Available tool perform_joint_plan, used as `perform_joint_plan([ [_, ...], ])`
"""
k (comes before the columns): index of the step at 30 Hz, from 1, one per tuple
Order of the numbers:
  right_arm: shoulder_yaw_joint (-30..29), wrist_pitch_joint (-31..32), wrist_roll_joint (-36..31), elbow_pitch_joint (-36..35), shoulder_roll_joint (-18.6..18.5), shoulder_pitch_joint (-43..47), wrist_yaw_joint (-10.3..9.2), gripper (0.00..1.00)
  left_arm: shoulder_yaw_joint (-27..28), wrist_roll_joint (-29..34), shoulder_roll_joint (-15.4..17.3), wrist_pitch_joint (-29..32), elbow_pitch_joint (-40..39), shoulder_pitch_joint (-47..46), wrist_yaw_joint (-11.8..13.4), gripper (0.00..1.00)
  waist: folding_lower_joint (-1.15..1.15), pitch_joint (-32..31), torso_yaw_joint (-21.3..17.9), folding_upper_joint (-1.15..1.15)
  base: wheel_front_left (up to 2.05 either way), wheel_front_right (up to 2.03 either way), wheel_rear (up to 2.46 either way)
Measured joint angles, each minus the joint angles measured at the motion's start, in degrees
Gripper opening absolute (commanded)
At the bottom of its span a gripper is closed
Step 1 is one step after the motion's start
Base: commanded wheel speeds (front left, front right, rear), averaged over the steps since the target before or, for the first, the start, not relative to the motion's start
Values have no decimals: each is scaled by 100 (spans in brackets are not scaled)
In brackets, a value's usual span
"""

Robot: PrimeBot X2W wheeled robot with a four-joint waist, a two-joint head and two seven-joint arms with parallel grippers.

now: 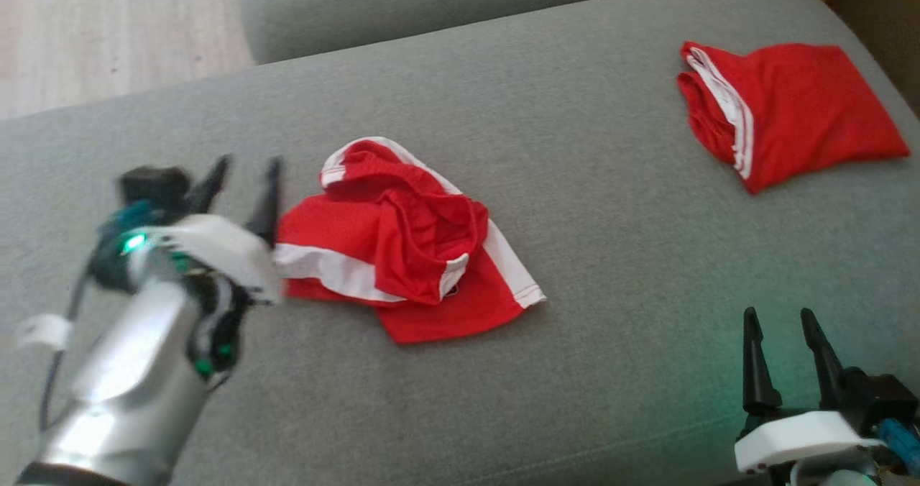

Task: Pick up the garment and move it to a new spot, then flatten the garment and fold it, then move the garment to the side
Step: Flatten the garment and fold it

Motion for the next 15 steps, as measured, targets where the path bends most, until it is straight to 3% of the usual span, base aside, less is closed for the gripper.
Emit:
perform_joint_plan([
  [8,-8,0,-2,-44,0,5,0,100,-1279,772,-354,561,-1389,-42,-31,100,0,24,264,0,0,0,0],
  [15,63,0,-37,-78,0,-11,0,100,-2101,1189,-713,1118,-1448,-37,-69,100,0,171,220,0,0,0,0],
])
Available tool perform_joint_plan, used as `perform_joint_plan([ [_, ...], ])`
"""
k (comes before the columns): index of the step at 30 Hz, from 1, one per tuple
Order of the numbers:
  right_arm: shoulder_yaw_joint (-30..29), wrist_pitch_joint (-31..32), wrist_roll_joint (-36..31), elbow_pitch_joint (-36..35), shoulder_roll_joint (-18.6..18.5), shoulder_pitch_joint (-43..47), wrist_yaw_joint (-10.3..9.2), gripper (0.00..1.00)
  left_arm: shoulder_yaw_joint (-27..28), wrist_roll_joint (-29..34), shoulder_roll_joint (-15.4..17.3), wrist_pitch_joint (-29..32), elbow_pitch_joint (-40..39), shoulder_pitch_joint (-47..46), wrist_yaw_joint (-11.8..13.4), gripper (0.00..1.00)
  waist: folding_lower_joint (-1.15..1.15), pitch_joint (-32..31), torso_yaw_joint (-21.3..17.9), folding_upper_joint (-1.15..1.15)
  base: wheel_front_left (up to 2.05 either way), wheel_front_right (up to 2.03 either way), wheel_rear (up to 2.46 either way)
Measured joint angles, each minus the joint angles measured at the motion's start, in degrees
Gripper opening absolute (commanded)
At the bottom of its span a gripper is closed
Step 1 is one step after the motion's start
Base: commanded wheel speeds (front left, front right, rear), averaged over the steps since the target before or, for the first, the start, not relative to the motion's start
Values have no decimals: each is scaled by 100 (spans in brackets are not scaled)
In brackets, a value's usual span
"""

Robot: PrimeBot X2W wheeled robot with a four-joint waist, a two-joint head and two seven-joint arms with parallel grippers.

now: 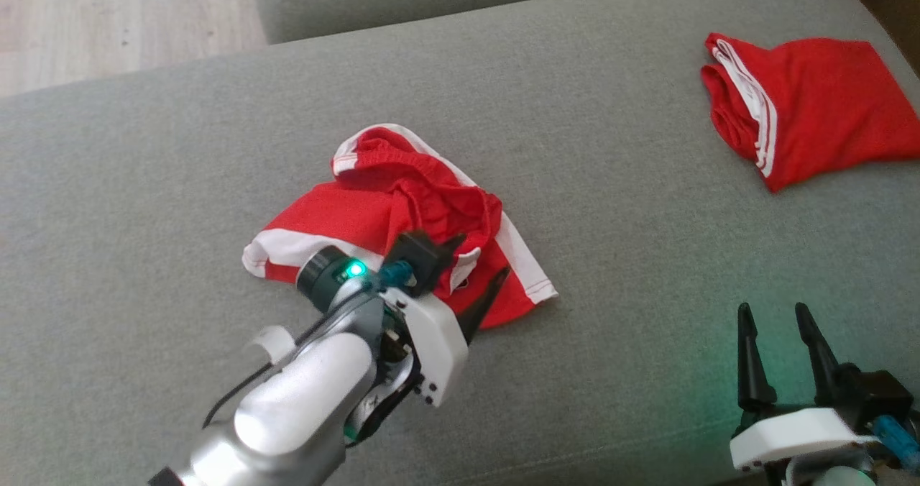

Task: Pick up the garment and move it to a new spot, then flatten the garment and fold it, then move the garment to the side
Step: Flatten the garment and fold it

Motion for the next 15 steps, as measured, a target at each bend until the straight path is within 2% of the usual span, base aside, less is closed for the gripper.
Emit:
perform_joint_plan([
  [7,12,0,-18,-2,0,1,0,100,-219,198,18,240,645,-79,-79,100,0,95,-173,0,0,0,0],
  [15,16,0,-16,4,0,0,0,100,-231,215,-8,256,864,-319,-221,100,0,89,-216,0,0,0,0],
])
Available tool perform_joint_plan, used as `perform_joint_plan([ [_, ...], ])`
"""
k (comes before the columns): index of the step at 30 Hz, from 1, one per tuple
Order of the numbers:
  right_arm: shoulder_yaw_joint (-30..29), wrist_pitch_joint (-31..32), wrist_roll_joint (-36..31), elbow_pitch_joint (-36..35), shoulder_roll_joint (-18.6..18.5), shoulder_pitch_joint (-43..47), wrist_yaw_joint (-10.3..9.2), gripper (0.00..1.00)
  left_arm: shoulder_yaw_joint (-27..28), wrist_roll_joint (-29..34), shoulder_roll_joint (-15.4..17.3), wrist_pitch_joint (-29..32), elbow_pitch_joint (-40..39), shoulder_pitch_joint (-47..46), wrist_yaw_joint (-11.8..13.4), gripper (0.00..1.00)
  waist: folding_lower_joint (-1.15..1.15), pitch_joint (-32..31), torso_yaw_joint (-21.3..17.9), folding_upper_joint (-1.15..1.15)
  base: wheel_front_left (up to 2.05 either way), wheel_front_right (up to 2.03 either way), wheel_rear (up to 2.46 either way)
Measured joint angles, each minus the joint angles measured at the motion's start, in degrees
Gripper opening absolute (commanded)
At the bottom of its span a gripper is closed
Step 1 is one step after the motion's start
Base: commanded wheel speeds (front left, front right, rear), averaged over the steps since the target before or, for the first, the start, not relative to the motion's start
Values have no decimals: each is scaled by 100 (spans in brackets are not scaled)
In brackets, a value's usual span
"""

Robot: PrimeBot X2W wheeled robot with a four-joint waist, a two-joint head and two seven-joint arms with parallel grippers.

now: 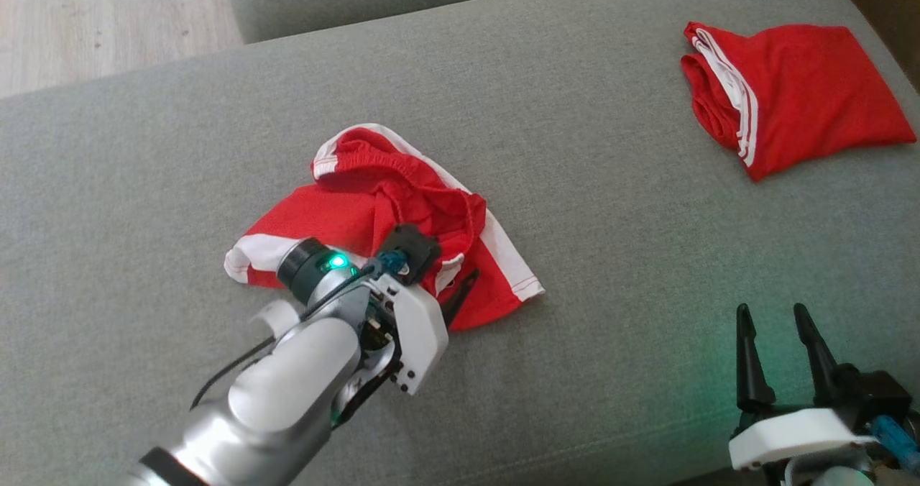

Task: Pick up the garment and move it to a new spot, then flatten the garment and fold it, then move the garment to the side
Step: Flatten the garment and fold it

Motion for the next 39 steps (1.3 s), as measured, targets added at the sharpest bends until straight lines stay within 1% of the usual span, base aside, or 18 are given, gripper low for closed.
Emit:
perform_joint_plan([
  [3,13,0,0,3,0,0,0,100,-59,-38,-52,194,121,-102,-149,100,0,-18,7,0,0,0,0],
  [5,32,0,0,5,0,0,0,100,-187,-43,-86,326,281,-169,-278,55,0,-27,5,0,0,0,0],
  [6,52,0,0,14,0,0,0,100,-211,-43,-96,365,376,-191,-342,46,0,-31,-1,0,0,0,0],
  [7,74,0,0,18,0,-1,0,100,-221,-53,-112,369,469,-197,-398,40,0,-34,-10,0,0,0,0],
  [8,94,0,0,25,0,-1,0,100,-240,-78,-125,371,576,-197,-449,25,0,-37,-23,0,0,0,0],
  [9,110,0,0,29,0,-1,0,100,-268,-91,-137,413,679,-197,-485,0,0,-41,-38,0,0,0,0],
  [12,131,0,1,37,0,-6,0,100,-357,-154,-171,421,928,-201,-600,0,0,-65,-85,0,0,0,0],
  [14,121,0,1,38,-1,-5,0,100,-270,-378,-237,460,964,-220,-650,0,0,-85,-105,0,0,0,0],
  [16,114,0,1,38,-1,-4,0,100,-57,-662,-323,460,933,-283,-655,0,0,-91,-108,0,0,0,0],
  [17,108,0,2,38,-1,-4,0,100,71,-813,-354,460,894,-345,-697,0,0,-93,-104,0,0,0,0],
  [21,101,0,38,54,0,-2,0,100,597,-1243,-380,497,667,-839,-692,0,0,-119,-79,0,0,0,0],
  [27,183,0,113,100,0,-3,0,100,1262,-1591,-303,563,530,-1665,-579,0,0,-192,-162,0,0,0,0],
  [29,208,0,156,116,0,-3,0,100,1410,-1668,-300,554,528,-1812,-489,0,0,-221,-216,0,0,0,0],
  [31,226,0,160,140,0,-2,0,100,1540,-1724,-303,482,543,-1916,-408,0,0,-254,-276,0,0,0,0],
  [37,234,0,197,181,0,7,0,100,1837,-1841,-412,125,681,-2174,-381,0,0,-365,-456,0,0,0,0],
  [39,222,0,197,182,-1,20,0,100,1897,-1837,-456,-51,760,-2271,-276,0,0,-414,-501,0,0,0,0],
])
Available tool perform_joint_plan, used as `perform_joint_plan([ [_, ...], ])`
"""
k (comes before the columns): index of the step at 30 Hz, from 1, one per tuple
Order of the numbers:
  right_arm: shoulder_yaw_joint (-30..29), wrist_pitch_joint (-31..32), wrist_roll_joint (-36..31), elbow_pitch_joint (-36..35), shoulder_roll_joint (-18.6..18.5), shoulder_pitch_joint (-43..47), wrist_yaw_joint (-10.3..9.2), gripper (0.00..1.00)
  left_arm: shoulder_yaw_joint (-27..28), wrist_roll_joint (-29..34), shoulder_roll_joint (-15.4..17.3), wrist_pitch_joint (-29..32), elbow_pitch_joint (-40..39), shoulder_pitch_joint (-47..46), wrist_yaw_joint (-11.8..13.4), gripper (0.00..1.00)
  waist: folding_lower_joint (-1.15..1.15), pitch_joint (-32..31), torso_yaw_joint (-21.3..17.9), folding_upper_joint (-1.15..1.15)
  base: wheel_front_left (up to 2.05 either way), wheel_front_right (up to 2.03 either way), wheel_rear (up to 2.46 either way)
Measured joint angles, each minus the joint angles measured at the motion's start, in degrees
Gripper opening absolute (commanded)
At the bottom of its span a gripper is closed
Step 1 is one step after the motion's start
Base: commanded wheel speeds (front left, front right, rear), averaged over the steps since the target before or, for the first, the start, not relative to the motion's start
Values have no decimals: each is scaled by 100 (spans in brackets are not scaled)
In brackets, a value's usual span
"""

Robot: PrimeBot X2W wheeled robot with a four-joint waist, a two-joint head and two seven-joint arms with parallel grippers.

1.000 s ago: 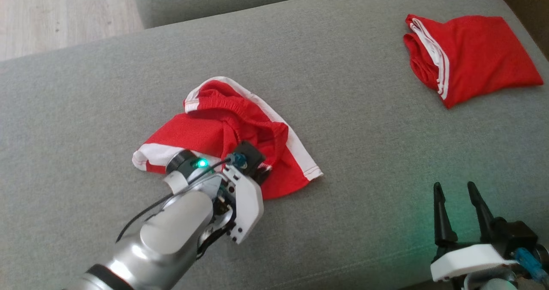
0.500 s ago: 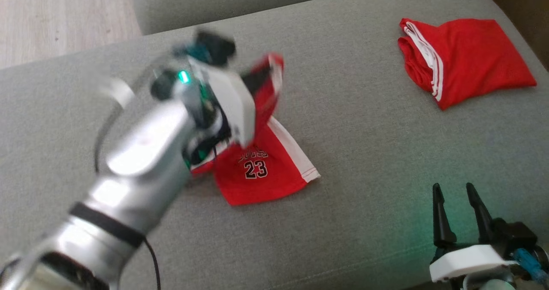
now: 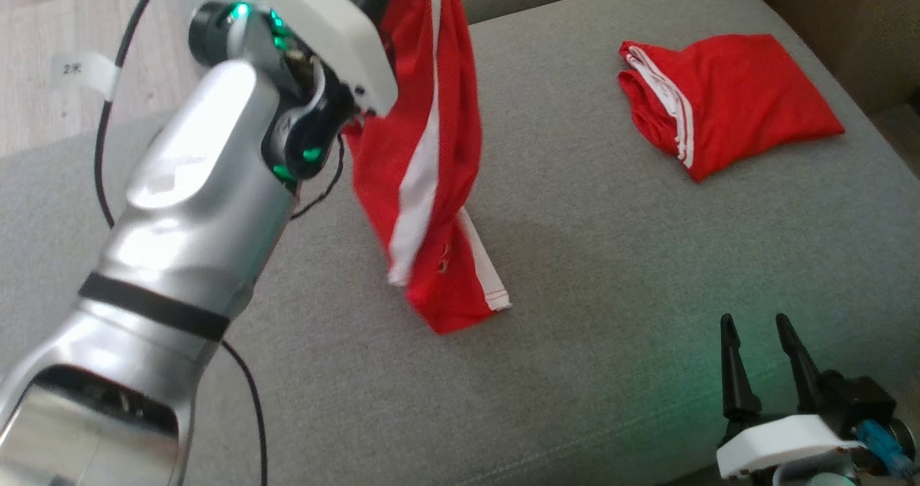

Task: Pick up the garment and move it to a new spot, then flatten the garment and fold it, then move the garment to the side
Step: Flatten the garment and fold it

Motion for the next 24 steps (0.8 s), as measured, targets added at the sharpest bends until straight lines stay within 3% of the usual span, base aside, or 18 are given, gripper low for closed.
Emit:
perform_joint_plan([
  [6,-59,0,-49,1,0,9,0,100,-40,468,-60,-385,359,-460,379,0,0,-108,-54,0,0,0,0],
  [13,-71,0,-54,-2,0,22,0,100,-336,855,-45,-108,792,-770,592,0,0,-159,-26,0,0,0,0],
  [15,-70,0,-53,-3,0,23,0,100,-366,791,-54,89,846,-761,569,0,0,-132,-8,0,0,0,0],
  [20,-78,0,-43,-10,0,21,0,100,-361,371,-57,460,590,-575,194,0,2,-20,39,0,0,0,0],
  [24,-162,0,-44,-33,0,28,0,100,-413,0,269,888,-185,308,-24,0,0,-28,79,0,0,0,0],
])
